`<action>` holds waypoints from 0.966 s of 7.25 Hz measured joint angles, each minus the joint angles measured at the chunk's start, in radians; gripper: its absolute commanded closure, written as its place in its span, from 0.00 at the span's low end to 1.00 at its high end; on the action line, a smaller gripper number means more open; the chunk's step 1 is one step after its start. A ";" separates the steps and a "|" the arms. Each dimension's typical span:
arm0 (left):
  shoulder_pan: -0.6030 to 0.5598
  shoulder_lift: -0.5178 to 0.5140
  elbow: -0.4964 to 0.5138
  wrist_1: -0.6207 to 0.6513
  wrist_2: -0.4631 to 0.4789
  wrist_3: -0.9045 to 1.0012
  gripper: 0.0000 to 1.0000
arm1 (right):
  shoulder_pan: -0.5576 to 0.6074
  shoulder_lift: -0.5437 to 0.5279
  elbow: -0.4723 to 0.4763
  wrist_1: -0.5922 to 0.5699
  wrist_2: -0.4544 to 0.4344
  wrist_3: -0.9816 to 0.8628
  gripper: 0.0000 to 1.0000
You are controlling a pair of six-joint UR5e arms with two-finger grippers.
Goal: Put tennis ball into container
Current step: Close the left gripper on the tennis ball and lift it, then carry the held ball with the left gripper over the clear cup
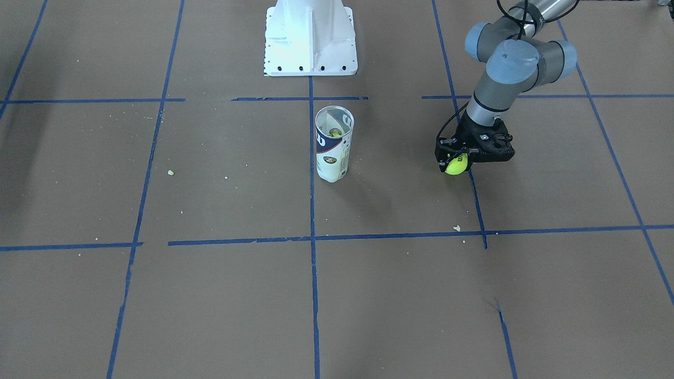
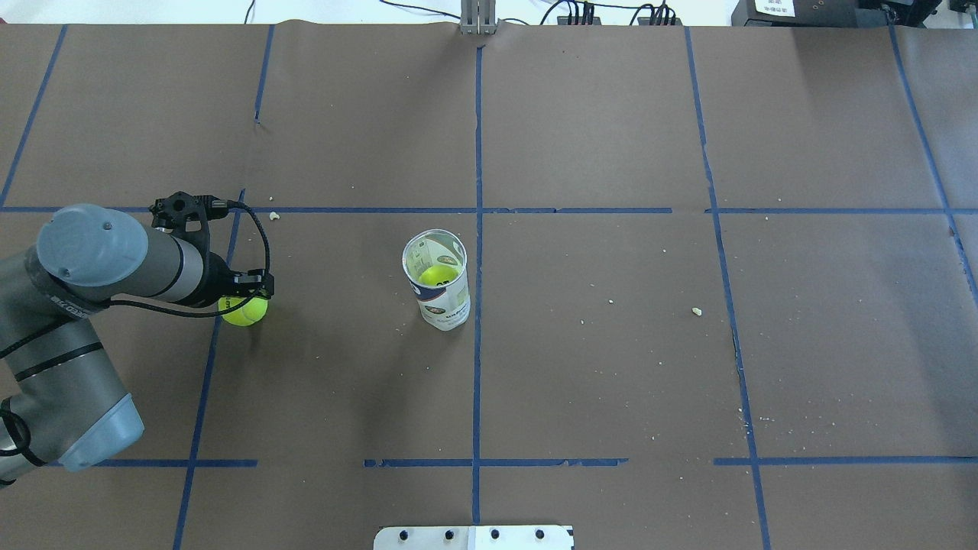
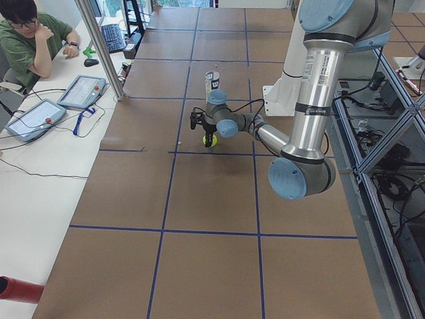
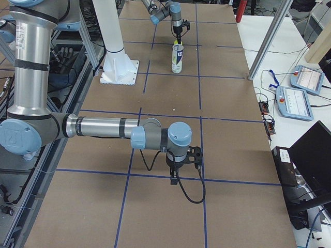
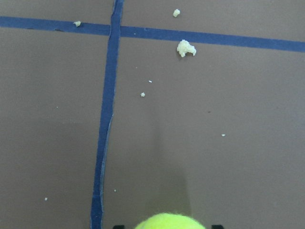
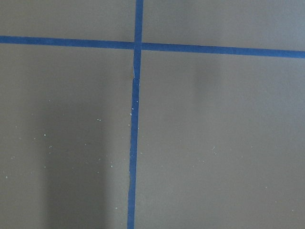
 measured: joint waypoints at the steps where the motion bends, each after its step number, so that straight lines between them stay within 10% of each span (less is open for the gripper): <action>1: -0.007 0.008 -0.049 0.029 0.000 0.001 0.88 | 0.000 0.000 0.000 0.000 0.000 0.000 0.00; 7: -0.163 -0.318 -0.335 0.699 -0.072 -0.034 0.86 | 0.000 0.000 0.000 0.000 0.000 0.000 0.00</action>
